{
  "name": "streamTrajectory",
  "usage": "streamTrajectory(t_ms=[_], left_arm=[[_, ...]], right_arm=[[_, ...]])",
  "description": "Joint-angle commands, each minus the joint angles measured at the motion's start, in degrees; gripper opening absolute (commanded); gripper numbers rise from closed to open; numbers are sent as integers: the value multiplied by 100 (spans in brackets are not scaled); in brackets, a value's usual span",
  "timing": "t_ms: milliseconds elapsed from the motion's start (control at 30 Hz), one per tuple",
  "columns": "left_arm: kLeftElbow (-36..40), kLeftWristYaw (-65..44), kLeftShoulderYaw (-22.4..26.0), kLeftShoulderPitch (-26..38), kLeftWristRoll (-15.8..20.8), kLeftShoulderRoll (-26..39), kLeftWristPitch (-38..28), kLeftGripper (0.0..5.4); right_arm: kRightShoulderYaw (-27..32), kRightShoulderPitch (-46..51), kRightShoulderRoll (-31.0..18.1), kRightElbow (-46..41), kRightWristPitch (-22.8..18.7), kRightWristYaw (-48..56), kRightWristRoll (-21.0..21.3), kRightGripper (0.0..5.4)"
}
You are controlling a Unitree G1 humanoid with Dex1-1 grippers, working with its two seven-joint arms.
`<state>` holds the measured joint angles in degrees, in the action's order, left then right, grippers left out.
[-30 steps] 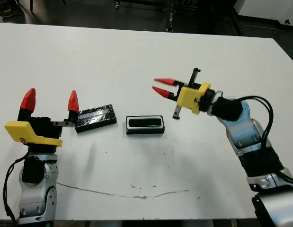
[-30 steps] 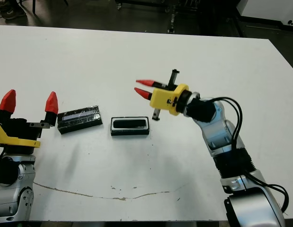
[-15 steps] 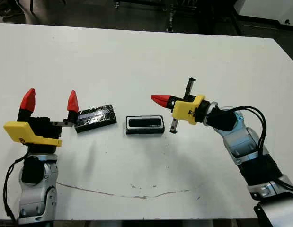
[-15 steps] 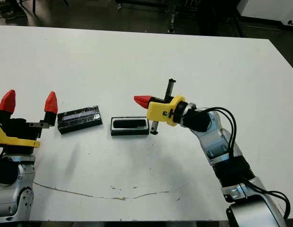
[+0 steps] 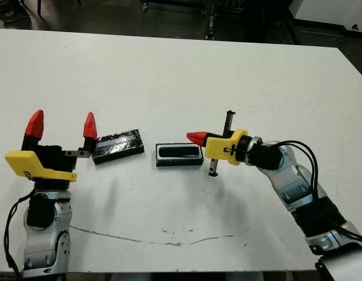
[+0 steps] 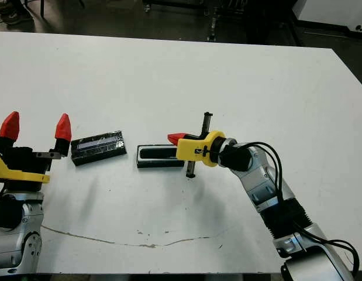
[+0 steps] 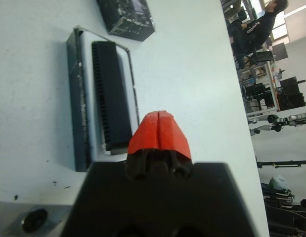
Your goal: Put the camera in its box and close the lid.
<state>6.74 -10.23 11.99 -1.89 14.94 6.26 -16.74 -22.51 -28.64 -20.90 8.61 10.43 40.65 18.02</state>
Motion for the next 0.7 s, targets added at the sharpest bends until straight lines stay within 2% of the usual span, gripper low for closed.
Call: streamTrajectory(t_ms=[33, 400, 567, 700], left_arm=[[-8, 55, -26, -62, -125, -5, 33, 540], [-42, 6, -27, -72, -128, -14, -44, 540], [-20, 3, -22, -69, -90, -10, 10, 540], [-62, -33, -12, -54, -48, -3, -24, 540]], right_arm=[[-57, 156, -130, 51, 111, 11, 23, 1], [-146, 416, -211, -80, 295, 39, -17, 1], [-159, 516, -245, -177, 200, 83, -54, 1], [-162, 573, -277, -148, 274, 66, -62, 1]])
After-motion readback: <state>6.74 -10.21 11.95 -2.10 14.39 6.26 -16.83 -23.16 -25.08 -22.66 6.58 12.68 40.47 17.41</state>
